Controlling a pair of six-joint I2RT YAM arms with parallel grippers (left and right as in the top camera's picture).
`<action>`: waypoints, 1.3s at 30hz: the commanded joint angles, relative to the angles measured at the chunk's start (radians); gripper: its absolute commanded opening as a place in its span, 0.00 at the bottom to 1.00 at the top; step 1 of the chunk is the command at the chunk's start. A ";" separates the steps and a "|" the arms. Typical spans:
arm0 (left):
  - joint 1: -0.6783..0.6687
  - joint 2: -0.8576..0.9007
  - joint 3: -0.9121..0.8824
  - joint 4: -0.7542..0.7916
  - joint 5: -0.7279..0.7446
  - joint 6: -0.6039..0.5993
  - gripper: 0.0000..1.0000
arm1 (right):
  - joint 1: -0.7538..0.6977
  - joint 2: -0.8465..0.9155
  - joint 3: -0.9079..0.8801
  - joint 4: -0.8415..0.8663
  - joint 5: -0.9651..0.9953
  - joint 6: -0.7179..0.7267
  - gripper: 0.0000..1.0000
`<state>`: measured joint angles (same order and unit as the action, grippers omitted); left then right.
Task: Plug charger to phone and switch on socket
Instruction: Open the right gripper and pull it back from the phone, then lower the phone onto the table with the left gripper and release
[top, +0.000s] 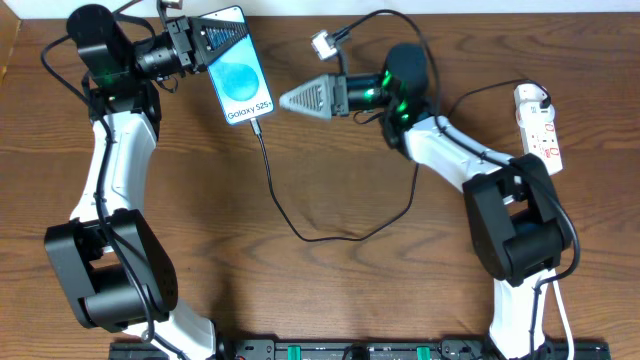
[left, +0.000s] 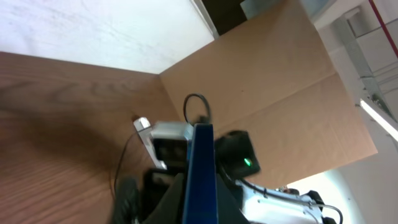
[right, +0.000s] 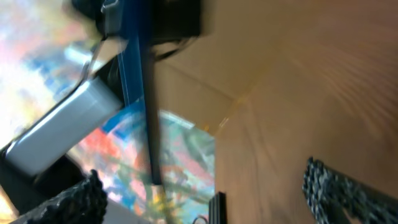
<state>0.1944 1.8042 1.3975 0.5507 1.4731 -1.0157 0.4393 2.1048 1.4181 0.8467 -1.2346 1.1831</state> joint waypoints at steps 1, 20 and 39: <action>-0.001 -0.026 0.013 0.002 0.035 0.009 0.07 | -0.057 0.007 0.008 -0.203 0.100 -0.161 0.99; -0.002 -0.026 0.013 0.002 0.034 0.010 0.07 | -0.180 -0.085 0.008 -1.015 0.573 -0.546 0.99; -0.226 0.000 -0.101 -0.385 -0.257 0.353 0.08 | -0.180 -0.441 0.008 -1.287 1.260 -0.598 0.99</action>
<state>0.0132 1.8046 1.3052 0.2653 1.3472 -0.8288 0.2623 1.6981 1.4193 -0.4267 -0.0822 0.6197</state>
